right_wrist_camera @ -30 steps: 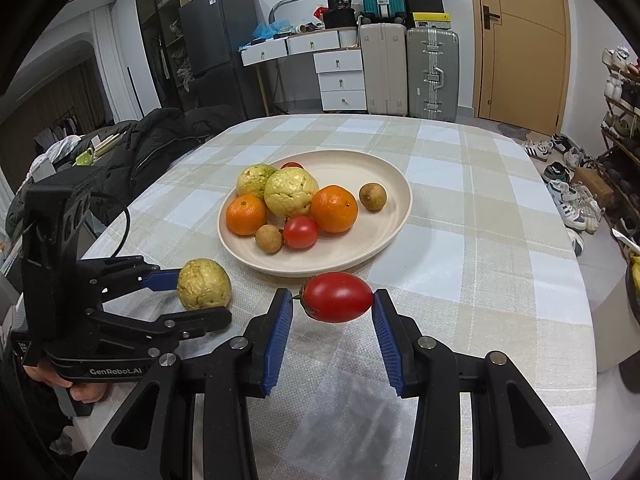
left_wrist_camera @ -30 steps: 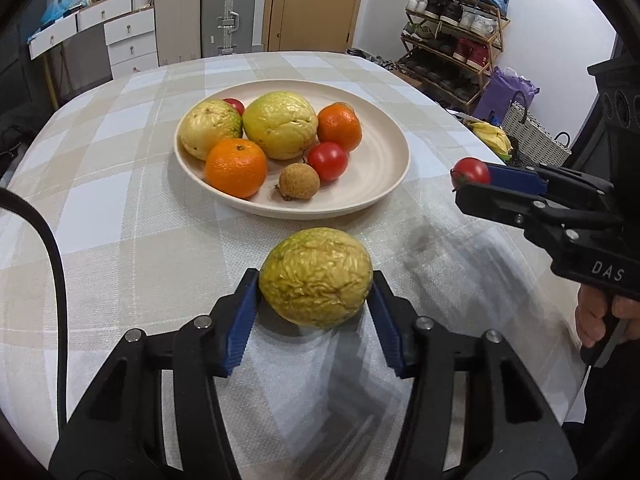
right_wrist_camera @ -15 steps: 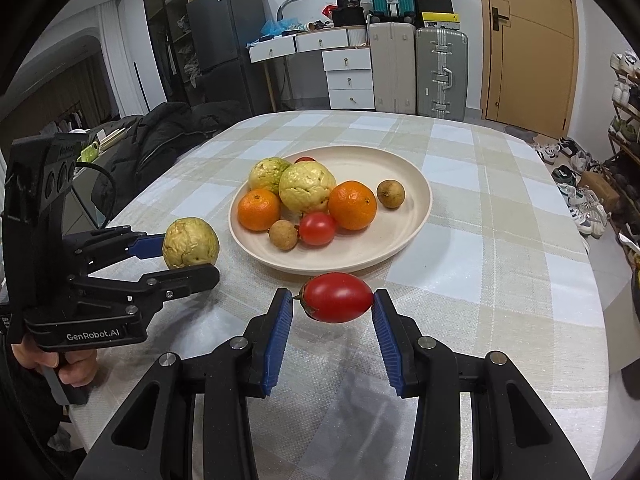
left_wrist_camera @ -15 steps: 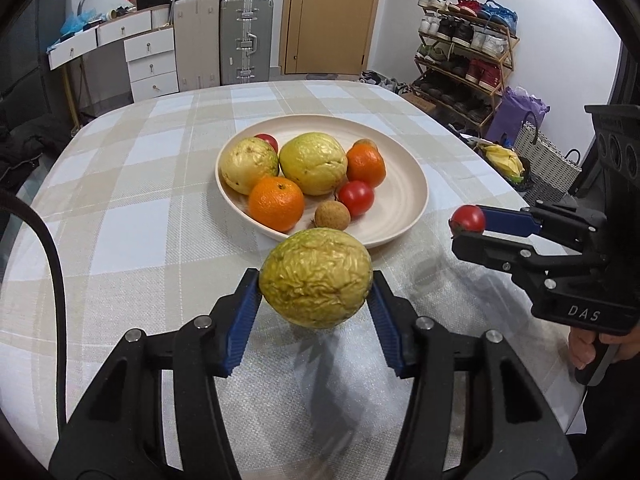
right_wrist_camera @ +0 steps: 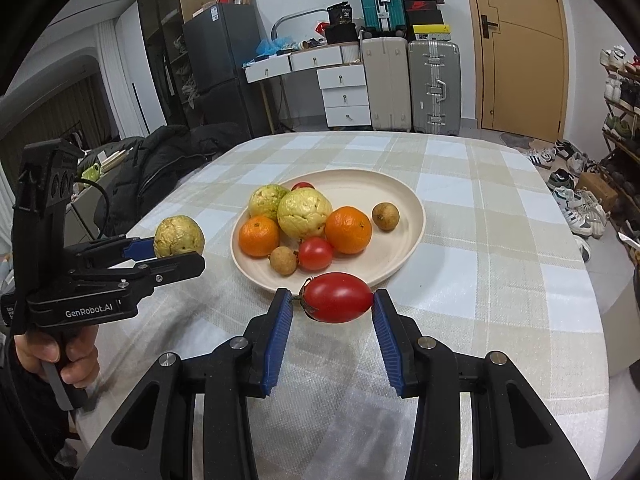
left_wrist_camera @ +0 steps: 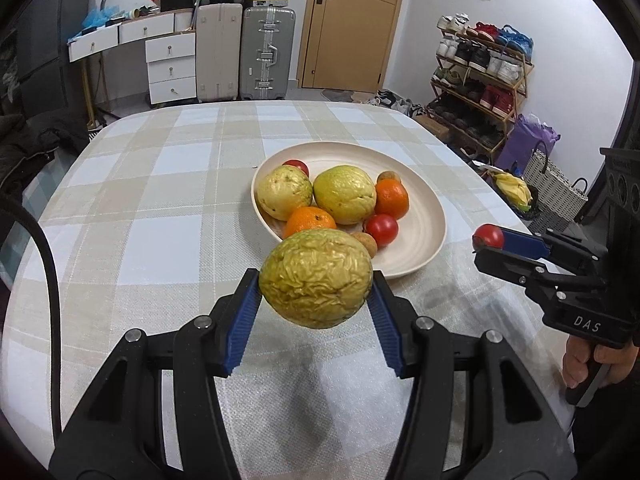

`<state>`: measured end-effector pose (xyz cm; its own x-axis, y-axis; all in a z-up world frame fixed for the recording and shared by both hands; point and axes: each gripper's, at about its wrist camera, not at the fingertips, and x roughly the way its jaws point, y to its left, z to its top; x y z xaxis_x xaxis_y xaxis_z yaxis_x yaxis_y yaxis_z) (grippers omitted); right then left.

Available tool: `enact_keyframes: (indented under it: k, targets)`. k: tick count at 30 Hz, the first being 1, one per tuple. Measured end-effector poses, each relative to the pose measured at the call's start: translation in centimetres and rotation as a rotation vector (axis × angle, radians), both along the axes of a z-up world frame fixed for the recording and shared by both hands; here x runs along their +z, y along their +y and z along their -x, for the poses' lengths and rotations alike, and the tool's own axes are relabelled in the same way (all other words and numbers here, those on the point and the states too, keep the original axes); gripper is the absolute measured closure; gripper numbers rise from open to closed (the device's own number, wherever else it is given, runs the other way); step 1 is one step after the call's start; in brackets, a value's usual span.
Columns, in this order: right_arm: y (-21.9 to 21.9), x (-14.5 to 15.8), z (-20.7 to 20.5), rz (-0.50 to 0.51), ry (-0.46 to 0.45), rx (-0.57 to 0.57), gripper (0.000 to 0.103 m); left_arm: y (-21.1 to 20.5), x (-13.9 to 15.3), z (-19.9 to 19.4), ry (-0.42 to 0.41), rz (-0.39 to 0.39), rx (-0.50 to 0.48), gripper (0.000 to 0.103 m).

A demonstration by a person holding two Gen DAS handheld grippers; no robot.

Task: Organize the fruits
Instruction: 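Carry the guava into the plate with the left tool while the right tool carries the tomato there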

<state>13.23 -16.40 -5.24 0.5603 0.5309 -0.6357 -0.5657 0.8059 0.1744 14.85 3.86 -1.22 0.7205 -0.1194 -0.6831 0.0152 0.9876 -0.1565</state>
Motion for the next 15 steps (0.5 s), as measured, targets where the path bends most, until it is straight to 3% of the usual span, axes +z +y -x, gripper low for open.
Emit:
enact_keyframes:
  k: [15]
  targets:
    - [-0.4,1.5,-1.1,-0.038,-0.033,-0.024,0.061,-0.4,0.7,-1.2,-0.020,-0.004,0.015,0.052]
